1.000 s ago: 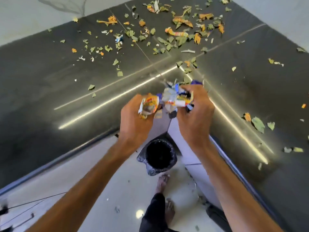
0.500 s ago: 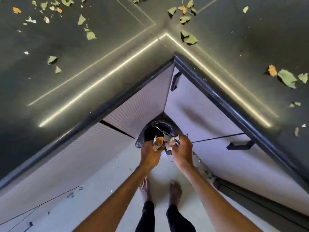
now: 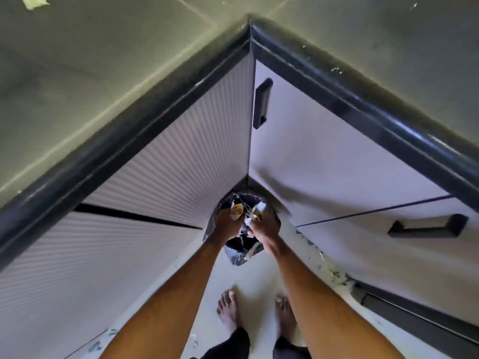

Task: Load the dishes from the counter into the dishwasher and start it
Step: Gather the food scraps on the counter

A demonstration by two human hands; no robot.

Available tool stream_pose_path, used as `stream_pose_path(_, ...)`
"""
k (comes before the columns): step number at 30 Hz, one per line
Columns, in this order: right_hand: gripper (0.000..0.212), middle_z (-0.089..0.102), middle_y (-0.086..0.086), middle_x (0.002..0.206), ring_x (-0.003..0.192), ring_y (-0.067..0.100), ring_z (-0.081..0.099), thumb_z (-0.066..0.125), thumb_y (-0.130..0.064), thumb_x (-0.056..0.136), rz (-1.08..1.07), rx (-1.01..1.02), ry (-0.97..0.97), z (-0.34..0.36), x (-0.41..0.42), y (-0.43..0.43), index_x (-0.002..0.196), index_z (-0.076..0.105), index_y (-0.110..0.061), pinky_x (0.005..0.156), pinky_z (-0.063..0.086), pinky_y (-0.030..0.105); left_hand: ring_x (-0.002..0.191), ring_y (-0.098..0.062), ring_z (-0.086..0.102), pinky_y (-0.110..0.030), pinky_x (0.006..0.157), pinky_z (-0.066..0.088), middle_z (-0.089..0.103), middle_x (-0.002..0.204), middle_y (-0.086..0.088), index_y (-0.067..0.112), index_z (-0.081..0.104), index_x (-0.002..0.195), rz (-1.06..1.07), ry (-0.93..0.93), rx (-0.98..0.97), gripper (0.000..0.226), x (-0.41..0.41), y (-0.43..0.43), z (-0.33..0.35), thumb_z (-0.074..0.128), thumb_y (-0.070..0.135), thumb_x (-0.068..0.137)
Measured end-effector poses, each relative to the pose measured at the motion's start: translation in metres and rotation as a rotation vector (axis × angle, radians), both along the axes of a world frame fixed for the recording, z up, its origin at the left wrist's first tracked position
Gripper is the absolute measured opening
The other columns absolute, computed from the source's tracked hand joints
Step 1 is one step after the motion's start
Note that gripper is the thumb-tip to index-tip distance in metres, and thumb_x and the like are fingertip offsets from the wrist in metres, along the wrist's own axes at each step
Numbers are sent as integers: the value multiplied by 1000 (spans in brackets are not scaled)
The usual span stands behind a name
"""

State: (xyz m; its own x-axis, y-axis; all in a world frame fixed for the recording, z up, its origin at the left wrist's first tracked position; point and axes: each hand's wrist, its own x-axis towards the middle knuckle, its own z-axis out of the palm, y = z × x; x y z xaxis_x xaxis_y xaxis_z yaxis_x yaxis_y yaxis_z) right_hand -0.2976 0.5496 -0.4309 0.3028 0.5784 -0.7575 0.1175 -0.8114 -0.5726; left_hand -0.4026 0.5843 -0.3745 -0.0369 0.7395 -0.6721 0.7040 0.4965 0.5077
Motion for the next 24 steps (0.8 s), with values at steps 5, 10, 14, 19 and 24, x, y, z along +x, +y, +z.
stream_pose_path(5, 21, 68, 15, 98, 66, 10, 63, 62, -2, 88, -65, 15, 128, -28, -5, 4, 108, 57, -6, 64, 60, 30, 112, -26, 65, -27, 85, 44, 73, 112, -13, 8, 72, 110, -156, 63, -23, 27, 1, 13, -46, 71, 21, 87)
stream_pose_path(10, 34, 71, 5, 94, 89, 26, 70, 74, -28, 71, -50, 45, 124, -69, 2, 6, 100, 60, -16, 84, 60, 51, 120, -28, 61, -28, 91, 42, 68, 123, -15, 4, 64, 123, -156, 73, -30, 47, -3, 21, -68, 79, 21, 82)
stream_pose_path(14, 28, 64, 10, 113, 109, 27, 65, 70, -19, 90, -75, -52, 198, -47, 2, 4, 110, 52, -29, 87, 58, 49, 120, -24, 60, -23, 87, 40, 66, 127, -9, 12, 60, 130, -142, 84, -40, 67, -12, 20, -69, 88, 28, 71)
stream_pose_path(19, 68, 51, -1, 126, 106, 17, 56, 73, -26, 87, -96, -82, 161, -35, 4, 4, 146, 39, -24, 76, 61, 38, 129, -23, 51, -24, 101, 39, 55, 139, -11, 10, 46, 143, -74, 83, -76, 84, -13, 15, -55, 87, 24, 71)
stream_pose_path(24, 65, 44, 1, 133, 113, 22, 54, 64, -23, 94, -232, -56, 206, -13, 3, 0, 152, 35, -19, 74, 60, 42, 106, -22, 62, -28, 85, 45, 66, 110, -14, 0, 63, 121, -107, 95, -38, 48, -16, 1, -23, 78, 14, 78)
